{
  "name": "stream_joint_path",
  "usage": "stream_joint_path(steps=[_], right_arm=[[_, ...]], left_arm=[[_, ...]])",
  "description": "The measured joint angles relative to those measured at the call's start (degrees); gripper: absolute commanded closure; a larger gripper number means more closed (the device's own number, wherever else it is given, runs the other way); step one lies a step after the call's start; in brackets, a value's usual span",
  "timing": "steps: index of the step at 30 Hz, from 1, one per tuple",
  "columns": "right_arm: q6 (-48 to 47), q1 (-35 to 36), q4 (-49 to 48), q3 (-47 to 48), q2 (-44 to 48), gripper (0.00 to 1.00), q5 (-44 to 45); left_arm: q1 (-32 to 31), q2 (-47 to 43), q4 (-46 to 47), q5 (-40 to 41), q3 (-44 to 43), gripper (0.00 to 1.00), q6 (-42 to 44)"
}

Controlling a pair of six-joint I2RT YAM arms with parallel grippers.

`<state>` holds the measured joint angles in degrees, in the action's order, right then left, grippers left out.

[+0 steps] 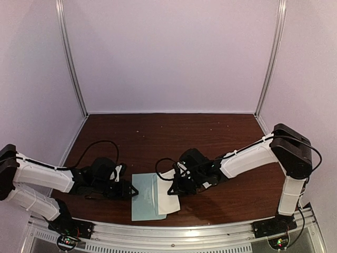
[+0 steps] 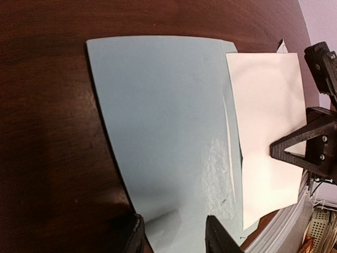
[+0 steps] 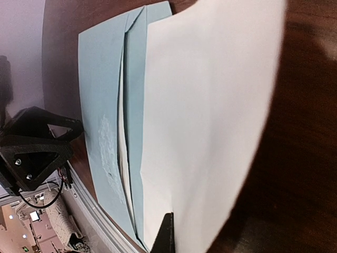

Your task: Place the letter into the envelope and seal it

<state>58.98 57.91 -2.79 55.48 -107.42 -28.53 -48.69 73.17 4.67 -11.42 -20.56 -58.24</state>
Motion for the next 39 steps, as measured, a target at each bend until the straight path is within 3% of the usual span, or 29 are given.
stream_joint_path(steps=[39], right_arm=[[2.73,1.81,1.27,7.58,-6.67,1.00,-0.59]], left_arm=[[0.00,4.31,9.05,-5.42,1.73,0.67,-0.20]])
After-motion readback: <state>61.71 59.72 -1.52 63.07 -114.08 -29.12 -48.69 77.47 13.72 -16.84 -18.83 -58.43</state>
